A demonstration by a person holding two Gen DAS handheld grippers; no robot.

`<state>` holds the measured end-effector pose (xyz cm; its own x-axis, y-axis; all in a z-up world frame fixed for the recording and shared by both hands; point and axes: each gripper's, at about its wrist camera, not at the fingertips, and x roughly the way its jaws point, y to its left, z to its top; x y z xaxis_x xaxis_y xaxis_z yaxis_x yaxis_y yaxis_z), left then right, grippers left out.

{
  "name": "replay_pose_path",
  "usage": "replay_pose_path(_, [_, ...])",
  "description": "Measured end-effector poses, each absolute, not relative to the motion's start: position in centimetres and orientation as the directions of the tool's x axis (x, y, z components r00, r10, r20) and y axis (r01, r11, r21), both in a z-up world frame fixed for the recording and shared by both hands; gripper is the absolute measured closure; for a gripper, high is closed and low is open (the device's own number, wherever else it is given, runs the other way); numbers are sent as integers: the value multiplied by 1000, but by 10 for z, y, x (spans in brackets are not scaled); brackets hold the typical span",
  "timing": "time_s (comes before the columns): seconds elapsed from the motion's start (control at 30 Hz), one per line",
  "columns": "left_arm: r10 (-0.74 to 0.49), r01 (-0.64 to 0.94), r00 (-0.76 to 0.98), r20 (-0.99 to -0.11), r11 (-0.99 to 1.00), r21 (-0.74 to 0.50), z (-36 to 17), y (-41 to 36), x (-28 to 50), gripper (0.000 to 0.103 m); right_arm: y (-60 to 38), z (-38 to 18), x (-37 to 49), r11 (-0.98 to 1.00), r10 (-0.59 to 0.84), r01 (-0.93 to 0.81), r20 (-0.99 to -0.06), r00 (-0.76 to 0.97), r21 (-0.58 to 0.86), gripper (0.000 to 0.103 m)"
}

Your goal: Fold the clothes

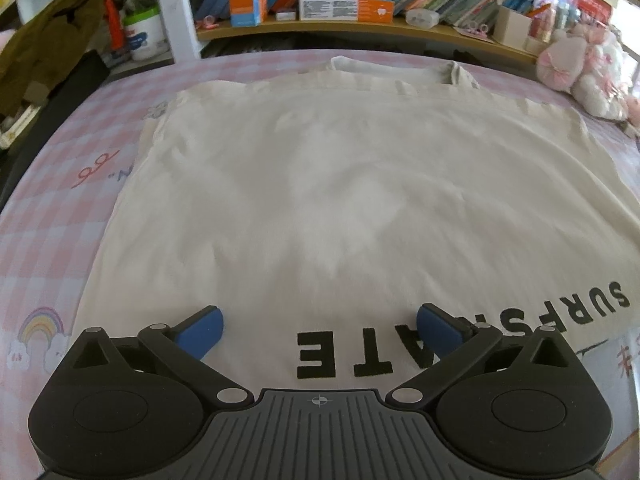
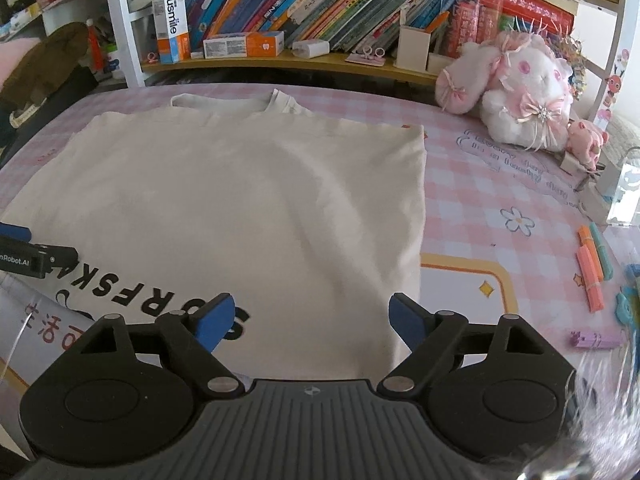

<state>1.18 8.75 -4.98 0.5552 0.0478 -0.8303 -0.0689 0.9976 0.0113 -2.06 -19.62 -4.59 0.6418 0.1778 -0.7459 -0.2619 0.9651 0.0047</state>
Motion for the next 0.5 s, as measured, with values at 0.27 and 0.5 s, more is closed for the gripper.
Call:
replay_pose_path(0.27, [-32, 68, 537, -843, 998, 5, -47, 95, 8, 0, -136, -41, -33, 961, 154, -274, -759, 633, -33, 16])
replay_pose_path(0.5, [-105, 148, 589, -801, 989, -20, -27, 126, 1, 0, -84, -37, -45, 957, 129, -282, -759, 638, -75, 16])
